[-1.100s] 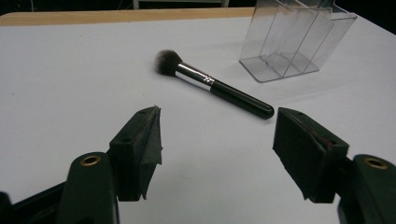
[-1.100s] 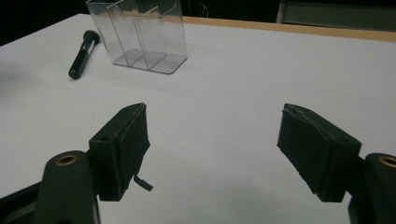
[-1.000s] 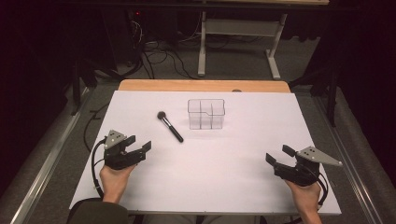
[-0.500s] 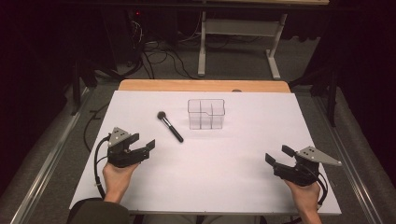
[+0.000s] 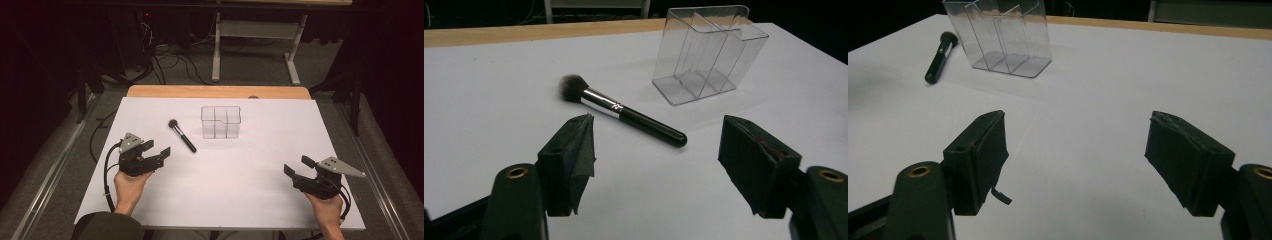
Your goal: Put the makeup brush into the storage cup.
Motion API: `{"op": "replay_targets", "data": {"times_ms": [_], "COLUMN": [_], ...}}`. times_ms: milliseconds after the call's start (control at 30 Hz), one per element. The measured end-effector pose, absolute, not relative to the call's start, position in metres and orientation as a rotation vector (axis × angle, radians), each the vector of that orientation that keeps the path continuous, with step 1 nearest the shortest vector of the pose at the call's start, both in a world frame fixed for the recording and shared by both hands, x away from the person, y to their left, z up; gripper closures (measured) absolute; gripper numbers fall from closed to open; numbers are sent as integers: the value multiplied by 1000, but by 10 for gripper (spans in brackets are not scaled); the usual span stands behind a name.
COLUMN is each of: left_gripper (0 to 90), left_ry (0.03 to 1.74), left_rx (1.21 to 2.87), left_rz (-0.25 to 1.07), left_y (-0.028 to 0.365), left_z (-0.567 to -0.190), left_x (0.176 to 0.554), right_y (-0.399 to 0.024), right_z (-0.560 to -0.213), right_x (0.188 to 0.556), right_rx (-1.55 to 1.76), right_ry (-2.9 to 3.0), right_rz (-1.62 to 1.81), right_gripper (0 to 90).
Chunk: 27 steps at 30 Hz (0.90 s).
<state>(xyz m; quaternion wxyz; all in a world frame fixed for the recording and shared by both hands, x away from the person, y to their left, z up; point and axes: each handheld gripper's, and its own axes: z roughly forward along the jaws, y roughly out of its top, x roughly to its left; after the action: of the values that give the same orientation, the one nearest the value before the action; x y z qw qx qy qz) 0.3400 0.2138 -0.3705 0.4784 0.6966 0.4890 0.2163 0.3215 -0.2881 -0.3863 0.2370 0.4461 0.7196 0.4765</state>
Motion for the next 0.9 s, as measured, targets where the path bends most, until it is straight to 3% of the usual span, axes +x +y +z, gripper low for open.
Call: {"op": "replay_targets", "data": {"times_ms": [900], "left_gripper": [301], "left_ry": [1141], "left_rx": [1718], "left_rz": [503], "left_y": [189], "left_z": [-357], "left_x": [361], "right_y": [-288], "right_z": [-387], "right_x": [323], "right_rx": [1214], "right_ry": [1982], "right_rz": [1309], "right_gripper": [265]}}
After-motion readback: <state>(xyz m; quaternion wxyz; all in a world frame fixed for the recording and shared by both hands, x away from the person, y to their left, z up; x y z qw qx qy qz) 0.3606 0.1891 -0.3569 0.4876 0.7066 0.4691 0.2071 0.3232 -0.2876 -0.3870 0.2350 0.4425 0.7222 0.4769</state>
